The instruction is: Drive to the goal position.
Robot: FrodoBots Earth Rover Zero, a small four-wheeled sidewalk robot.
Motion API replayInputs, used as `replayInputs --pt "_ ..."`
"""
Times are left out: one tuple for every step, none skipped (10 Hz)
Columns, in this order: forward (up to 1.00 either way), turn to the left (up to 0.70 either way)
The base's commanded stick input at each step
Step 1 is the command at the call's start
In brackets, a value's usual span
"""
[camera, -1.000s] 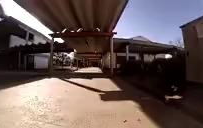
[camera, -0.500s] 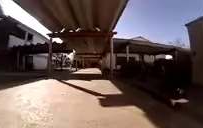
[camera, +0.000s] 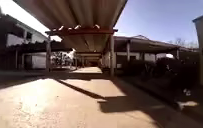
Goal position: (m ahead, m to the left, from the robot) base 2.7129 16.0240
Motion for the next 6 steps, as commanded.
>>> replayInputs --pt "0.50 0.00" --pt "0.50 0.00" --pt "0.50 0.00" --pt "0.50 0.00" --pt "0.50 0.00" --pt "0.50 0.00"
